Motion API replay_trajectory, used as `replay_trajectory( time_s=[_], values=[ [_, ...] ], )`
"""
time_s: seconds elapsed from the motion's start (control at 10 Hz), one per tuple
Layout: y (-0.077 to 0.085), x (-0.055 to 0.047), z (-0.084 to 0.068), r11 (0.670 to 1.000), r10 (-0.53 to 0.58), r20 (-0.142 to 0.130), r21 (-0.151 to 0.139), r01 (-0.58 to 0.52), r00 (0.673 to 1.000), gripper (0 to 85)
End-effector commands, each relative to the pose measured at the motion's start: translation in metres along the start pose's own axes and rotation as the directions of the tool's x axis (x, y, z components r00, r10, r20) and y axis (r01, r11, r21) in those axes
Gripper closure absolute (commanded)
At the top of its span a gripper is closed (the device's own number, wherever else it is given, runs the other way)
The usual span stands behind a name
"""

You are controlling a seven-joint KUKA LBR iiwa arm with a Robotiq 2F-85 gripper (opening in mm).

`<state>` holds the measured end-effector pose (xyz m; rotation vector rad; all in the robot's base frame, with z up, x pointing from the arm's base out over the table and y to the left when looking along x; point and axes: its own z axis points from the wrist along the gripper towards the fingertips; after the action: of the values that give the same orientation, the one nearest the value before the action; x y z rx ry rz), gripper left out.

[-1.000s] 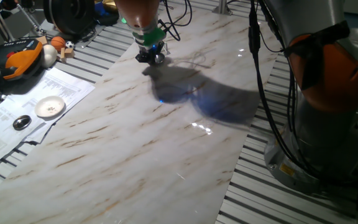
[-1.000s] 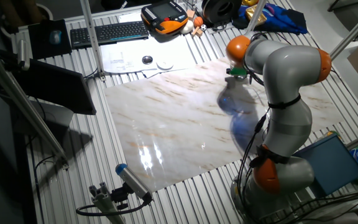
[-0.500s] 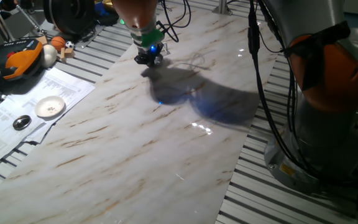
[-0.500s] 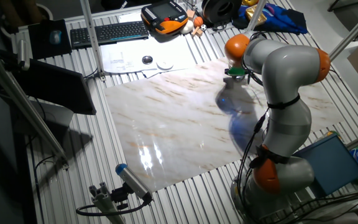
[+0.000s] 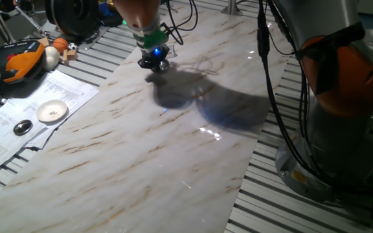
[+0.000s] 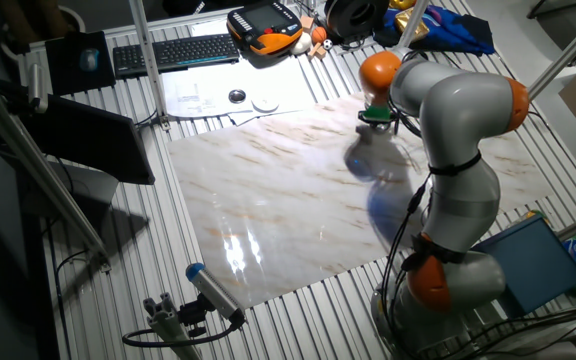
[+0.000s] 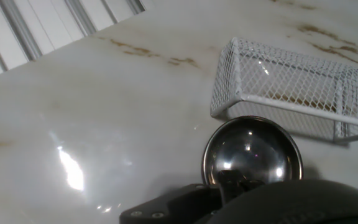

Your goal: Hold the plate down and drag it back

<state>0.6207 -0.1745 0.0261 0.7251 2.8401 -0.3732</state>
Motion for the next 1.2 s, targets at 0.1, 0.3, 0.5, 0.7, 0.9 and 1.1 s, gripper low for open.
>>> replay_trajectory(
  time_s=[0.1,0.3,0.5,0.7,0.9,1.1],
  values=[
    [0.004,0.004,-0.003,1.000,0.012,-0.013,-0.002,-0.012,1.000,85.0],
    [0.010,0.010,-0.009,1.000,0.028,-0.032,-0.005,-0.028,0.999,85.0],
    [0.015,0.018,-0.010,0.999,0.040,-0.032,0.000,-0.040,0.999,85.0],
    [0.019,0.023,-0.012,0.999,0.047,-0.034,0.008,-0.047,0.998,85.0],
    [0.019,0.023,-0.012,0.999,0.038,-0.028,0.021,-0.038,0.999,85.0],
    [0.019,0.023,-0.012,0.999,-0.019,-0.046,0.036,0.020,0.999,85.0]
  ],
)
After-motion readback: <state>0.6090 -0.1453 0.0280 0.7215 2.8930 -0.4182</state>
